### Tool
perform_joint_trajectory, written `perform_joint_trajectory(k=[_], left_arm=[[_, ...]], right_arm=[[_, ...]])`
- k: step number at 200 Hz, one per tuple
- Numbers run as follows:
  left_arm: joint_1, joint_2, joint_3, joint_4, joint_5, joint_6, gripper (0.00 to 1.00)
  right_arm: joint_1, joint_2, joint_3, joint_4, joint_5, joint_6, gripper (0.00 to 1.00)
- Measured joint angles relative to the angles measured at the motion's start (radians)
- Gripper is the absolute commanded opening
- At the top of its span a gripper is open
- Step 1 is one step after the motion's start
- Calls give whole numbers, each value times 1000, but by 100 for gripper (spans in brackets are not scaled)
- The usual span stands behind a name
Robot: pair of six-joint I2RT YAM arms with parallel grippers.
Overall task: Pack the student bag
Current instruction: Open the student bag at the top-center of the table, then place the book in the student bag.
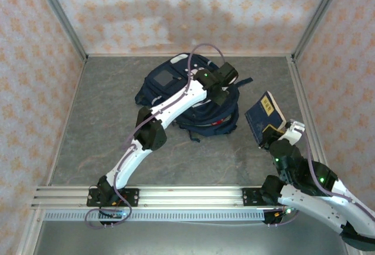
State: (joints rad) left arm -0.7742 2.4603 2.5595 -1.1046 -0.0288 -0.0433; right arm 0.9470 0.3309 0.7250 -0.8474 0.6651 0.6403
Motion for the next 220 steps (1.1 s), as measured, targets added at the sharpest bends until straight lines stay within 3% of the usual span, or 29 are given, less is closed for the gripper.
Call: perform_joint_trajectory(k=[74, 115, 157, 220], left_arm=[[179, -184, 8, -18, 267, -38, 0], [236, -204, 12, -35, 381, -77, 0], [252, -204, 12, -37, 435, -107, 0], [254, -204, 12, -37, 452, -117, 0]], right_arm=[[-1, 87, -5, 161, -133, 25, 0], [-2, 137, -111, 357, -245, 109, 0], [-31, 285, -167, 566, -372, 172, 0], [-187, 464, -168, 806, -503, 274, 0]])
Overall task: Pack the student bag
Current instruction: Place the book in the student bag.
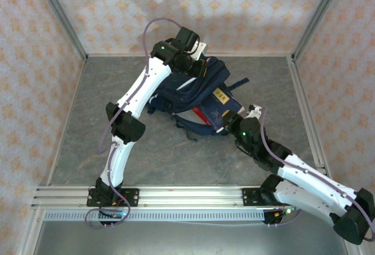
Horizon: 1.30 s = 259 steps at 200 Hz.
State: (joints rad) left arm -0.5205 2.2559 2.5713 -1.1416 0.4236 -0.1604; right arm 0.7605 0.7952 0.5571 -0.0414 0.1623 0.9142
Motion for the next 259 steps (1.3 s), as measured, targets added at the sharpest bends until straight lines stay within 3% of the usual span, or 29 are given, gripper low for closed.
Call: perform_joint_trajectory(k=[61, 143, 188, 208, 230, 259], left_arm=[[10, 0, -3, 2, 40, -22, 0], [12, 0, -22, 6, 96, -37, 0], [13, -6, -61, 28, 126, -60, 0], [27, -8, -79, 53, 122, -72, 0], [34, -8, -82, 64, 125, -80, 0], [36, -8, -82, 83, 126, -93, 0]], right_arm=[[-87, 229, 9, 202, -90, 71, 0], [-97, 497, 126, 377, -152, 96, 0], [-116, 834, 267, 602, -168, 143, 0], [-132, 1043, 350, 790, -185, 208, 10], [-155, 1285, 500, 972, -241, 256, 32], [-173, 1332, 563, 1067, -315, 245, 53]])
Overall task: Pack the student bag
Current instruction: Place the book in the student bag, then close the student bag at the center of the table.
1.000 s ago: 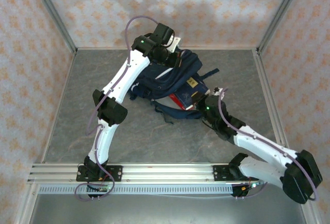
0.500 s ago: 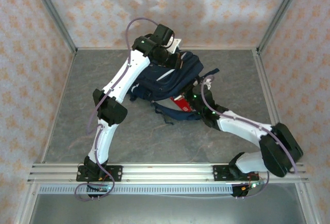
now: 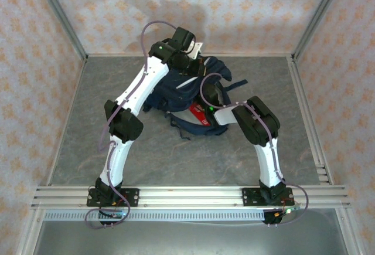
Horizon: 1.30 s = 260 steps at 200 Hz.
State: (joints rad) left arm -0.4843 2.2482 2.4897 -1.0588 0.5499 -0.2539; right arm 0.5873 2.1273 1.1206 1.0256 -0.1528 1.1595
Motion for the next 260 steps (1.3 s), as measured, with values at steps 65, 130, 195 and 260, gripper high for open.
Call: perform_joint_trajectory(k=[65, 130, 195, 260], left_arm=[[1, -19, -23, 1, 4, -7, 0], [23, -225, -289, 82, -66, -72, 0], [29, -509, -626, 204, -249, -272, 0], [-52, -546, -723, 246, -409, -486, 0]], right_arm=[[-7, -267, -220, -205, -32, -150, 74], [-8, -669, -476, -422, -25, -292, 68], [-8, -1167, -632, -842, 87, -397, 50], [-8, -1339, -681, -1194, 134, -428, 45]])
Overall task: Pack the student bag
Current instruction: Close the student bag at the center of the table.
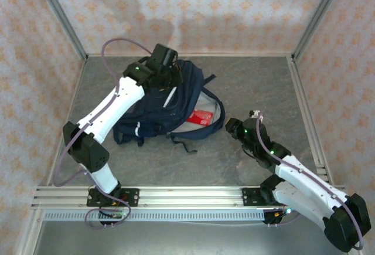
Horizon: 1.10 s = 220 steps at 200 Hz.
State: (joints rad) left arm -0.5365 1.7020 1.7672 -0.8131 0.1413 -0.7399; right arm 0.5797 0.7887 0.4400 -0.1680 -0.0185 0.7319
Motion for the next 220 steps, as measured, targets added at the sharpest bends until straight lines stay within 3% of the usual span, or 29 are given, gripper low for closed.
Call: perform_joint_trajectory(k=[22, 63, 84, 108, 136, 172, 193, 220], left_arm=[[-59, 89, 48, 3, 0, -31, 0], [-104, 327, 89, 106, 116, -91, 0], [-104, 392, 89, 148, 171, -109, 17], [-93, 389, 88, 182, 222, -126, 40], [-91, 284, 21, 205, 237, -89, 50], [-77, -27, -205, 219, 203, -63, 53], [-18, -207, -356, 240, 180, -79, 55], [60, -336, -522, 261, 132, -102, 57]], right_arm=[[0, 8, 1, -46, -2, -31, 38], [39, 21, 27, -69, -64, -110, 30], [154, 62, 71, -92, -45, -147, 31], [285, 133, 114, -102, 2, -154, 42], [415, 208, 116, -80, 99, -134, 45], [584, 335, 123, -4, 245, -109, 57], [657, 413, 163, -17, 343, -59, 65], [737, 521, 285, -95, 429, 42, 64]])
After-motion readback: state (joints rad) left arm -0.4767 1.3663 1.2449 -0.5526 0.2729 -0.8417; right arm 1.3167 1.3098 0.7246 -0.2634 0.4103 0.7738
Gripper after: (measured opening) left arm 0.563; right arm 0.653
